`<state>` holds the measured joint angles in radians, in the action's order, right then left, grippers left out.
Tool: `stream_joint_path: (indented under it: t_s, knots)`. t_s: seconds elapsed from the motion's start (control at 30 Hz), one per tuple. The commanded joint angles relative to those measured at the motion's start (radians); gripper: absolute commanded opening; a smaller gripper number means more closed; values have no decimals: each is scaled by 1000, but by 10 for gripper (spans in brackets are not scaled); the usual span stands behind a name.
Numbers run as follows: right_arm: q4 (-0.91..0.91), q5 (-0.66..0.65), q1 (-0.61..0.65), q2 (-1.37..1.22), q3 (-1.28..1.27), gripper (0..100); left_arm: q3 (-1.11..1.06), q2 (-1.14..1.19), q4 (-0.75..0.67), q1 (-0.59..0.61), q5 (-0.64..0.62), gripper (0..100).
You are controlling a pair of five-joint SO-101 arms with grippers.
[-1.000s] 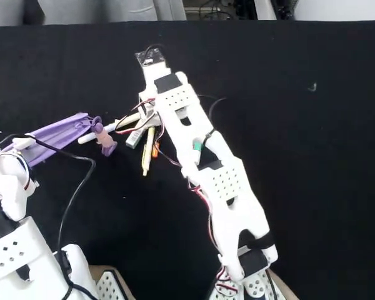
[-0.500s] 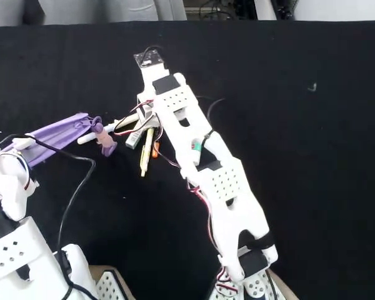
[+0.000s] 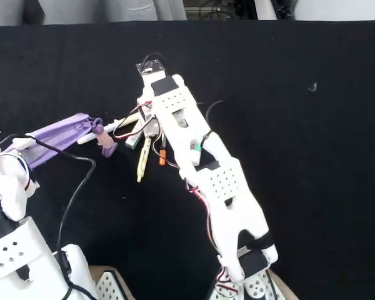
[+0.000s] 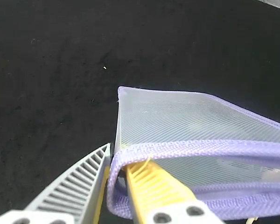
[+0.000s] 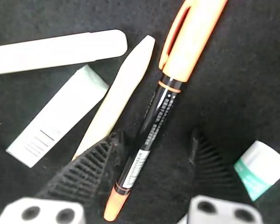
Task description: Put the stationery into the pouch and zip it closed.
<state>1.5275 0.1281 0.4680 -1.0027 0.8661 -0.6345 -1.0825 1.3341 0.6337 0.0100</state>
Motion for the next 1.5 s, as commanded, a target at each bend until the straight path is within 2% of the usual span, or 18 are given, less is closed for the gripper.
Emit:
stream_joint_path:
  t_s: [0.0, 0.13, 0.27, 0.43, 0.63, 0.93, 1.07, 1.13, 1.47]
  knots:
    - [34, 11, 5, -4, -10, 152, 8, 14, 3, 10, -11, 29]
    - [34, 9, -8, -1, -4, 7, 8, 14, 3, 1, -11, 29]
    - [52, 9, -41, 1, 53, 19, 8, 14, -2, 1, -11, 29]
    - [133, 9, -71, -1, 249, 11, 8, 14, -2, -1, -11, 29]
    - [204, 9, -74, -7, 515, 11, 8, 14, -2, -1, -11, 29]
    - [195, 9, -44, -8, 771, 11, 10, 14, -3, -4, -12, 29]
    - [138, 9, -14, 1, 808, 11, 41, 14, 5, -67, -12, 29]
    - [104, 9, 0, 4, 806, 11, 59, 14, 5, -97, -54, 29]
    - [-75, 9, 26, 21, 806, 11, 107, 25, -34, -114, -153, 29]
